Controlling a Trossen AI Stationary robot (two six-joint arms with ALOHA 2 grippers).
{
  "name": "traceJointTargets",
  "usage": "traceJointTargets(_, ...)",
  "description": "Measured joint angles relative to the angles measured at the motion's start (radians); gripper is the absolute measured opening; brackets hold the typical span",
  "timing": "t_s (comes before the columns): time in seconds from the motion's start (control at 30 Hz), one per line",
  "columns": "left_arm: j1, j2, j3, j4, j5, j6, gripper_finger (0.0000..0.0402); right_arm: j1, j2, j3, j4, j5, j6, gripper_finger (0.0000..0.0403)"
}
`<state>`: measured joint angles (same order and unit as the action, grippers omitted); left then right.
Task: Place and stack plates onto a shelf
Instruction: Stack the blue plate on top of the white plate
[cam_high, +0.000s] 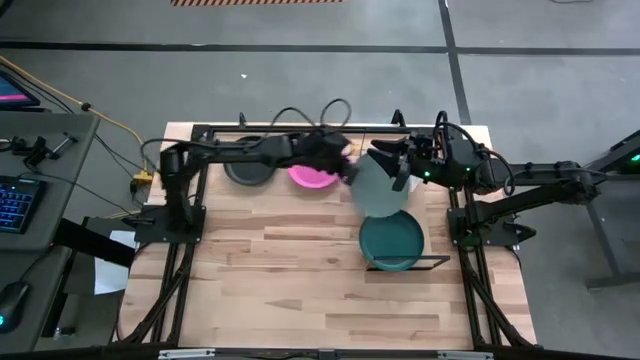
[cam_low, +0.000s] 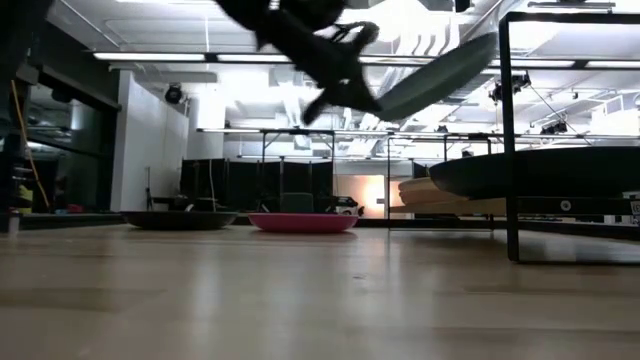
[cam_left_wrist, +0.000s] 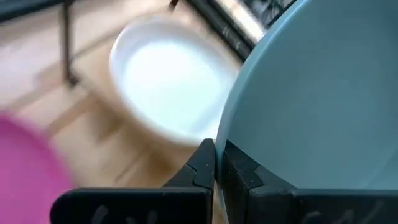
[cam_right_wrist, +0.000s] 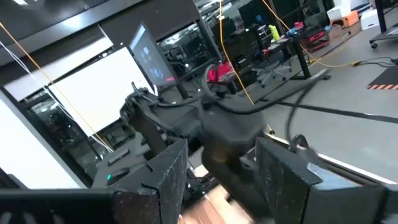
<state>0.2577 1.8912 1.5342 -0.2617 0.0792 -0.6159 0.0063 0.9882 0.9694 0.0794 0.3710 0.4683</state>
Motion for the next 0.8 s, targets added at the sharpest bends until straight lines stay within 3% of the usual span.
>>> traceJointTargets(0.27, 0.019, 0.221, 0.254, 0.001, -0.067, -0.127, 0.0001, 0.001, 0.000, 0.000, -0.001, 0.000, 0.002, 0.0172)
traceJointTargets(0.63, -0.004, 0.330, 0.271, -0.017, -0.040, -0.261, 0.0006, 0.001, 0.000, 0.000, -0.039, -0.003, 0.002, 0.0172)
traceJointTargets(0.8, -0.001, 0.330, 0.273, 0.000, -0.074, -0.237, 0.0013, 0.001, 0.000, 0.000, -0.048, -0.003, 0.002, 0.0172)
